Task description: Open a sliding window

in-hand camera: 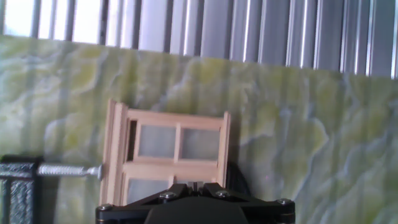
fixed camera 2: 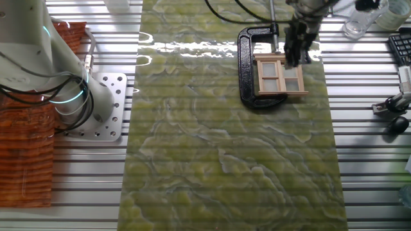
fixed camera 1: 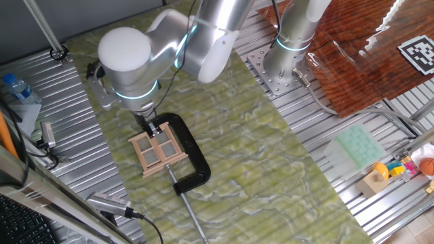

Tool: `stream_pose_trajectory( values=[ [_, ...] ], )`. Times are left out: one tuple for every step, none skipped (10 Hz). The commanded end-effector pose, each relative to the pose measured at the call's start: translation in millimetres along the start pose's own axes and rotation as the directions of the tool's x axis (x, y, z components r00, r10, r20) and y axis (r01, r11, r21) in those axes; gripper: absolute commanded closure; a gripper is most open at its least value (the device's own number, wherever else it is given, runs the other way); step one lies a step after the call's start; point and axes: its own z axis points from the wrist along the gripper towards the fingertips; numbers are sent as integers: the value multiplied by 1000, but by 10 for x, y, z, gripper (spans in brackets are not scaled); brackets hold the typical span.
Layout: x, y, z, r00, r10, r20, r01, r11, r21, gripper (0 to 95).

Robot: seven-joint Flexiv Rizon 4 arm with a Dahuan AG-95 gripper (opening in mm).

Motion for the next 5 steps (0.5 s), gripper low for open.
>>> stream_pose_trajectory(
  values=[
    [-17, 15, -18, 1000, 22, -2, -22, 1000, -1, 950],
    [-44, 34, -15, 1000, 26, -2, -26, 1000, -3, 950],
    [-80, 61, -9, 999, 33, -4, -33, 999, -3, 950],
    [-108, 80, 3, 999, 39, -4, -39, 999, -3, 950],
    [-134, 99, 17, 999, 41, -4, -41, 999, -2, 950]
  ],
)
